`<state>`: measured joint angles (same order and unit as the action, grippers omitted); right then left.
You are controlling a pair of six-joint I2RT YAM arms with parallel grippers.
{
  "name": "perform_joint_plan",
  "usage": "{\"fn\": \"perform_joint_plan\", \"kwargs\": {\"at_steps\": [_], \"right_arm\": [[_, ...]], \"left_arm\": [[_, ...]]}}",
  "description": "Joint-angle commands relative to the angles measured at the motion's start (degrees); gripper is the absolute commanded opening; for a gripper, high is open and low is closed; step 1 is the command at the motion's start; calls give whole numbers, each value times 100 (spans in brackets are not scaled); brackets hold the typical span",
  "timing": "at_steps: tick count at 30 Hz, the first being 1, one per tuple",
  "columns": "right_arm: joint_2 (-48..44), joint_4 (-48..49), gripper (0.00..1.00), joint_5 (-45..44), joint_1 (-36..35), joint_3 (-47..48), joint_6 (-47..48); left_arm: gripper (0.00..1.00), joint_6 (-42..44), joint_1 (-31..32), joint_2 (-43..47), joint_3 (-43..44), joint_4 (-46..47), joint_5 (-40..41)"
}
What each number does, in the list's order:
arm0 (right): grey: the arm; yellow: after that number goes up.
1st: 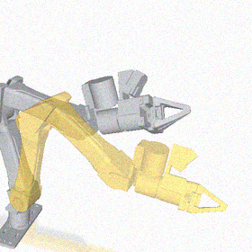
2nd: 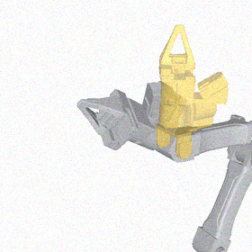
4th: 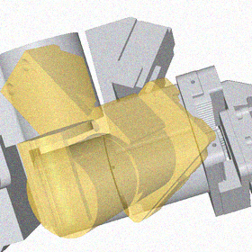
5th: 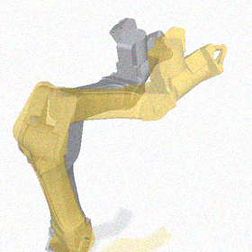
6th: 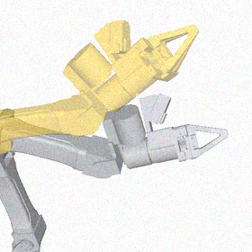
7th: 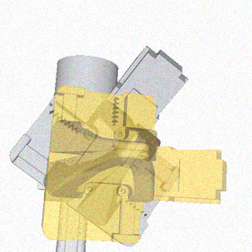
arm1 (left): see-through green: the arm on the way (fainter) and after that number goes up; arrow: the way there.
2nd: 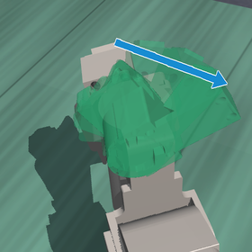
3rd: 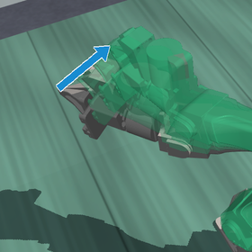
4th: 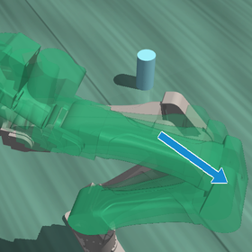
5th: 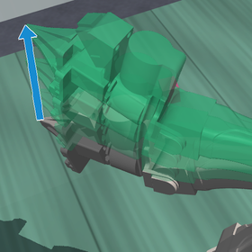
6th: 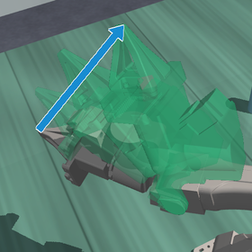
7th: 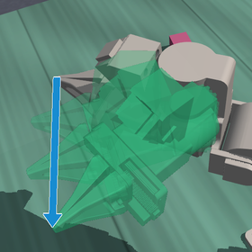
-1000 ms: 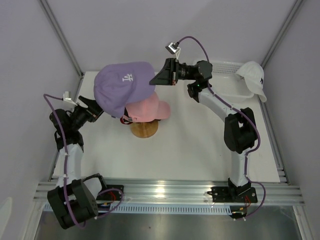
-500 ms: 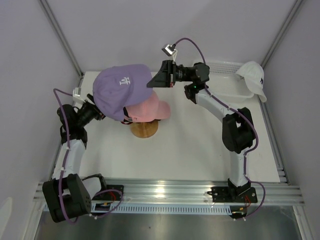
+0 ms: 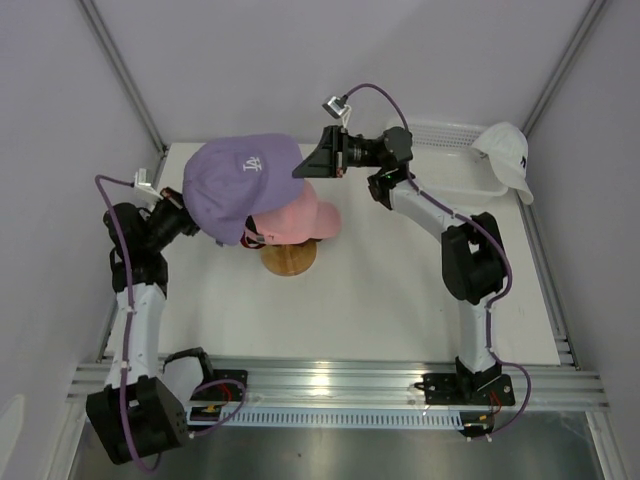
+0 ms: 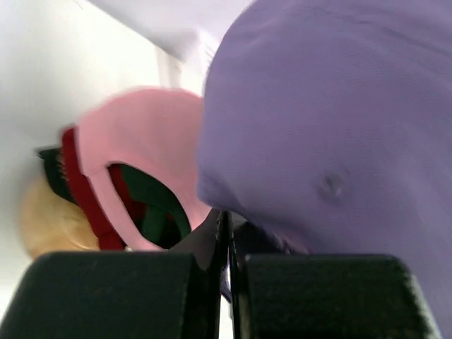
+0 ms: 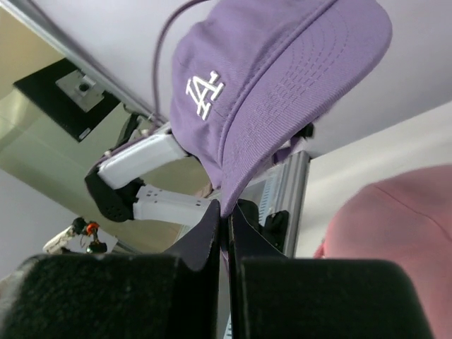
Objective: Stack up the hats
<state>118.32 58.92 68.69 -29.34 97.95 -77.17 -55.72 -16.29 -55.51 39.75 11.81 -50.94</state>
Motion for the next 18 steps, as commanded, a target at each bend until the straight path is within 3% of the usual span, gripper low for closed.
{"fn": "perform_joint_plan", "kwargs": {"at_steps": [1,4,10,14,18], "right_arm": [[-265,-898,0,-311,411,-320,947],[-406,-1207,0,-461,788,-671,1213],[-319,-374,0,-830,1220,-1636,686],[-205,1388,0,-1146,1457,-2402,-323],[85,2412,0,-1261,1633,-2676,-1282]], "left_arm": [[1,1185,21,356,700,-1680,1233],[1,1546,21,488,1007,-2498,1824],[1,1959,441,330,1702,-3087,2279],[1,2460,1154,-91,2317,-3747,2842],[1,2558,1401,-487,2661,-3906,2888]]}}
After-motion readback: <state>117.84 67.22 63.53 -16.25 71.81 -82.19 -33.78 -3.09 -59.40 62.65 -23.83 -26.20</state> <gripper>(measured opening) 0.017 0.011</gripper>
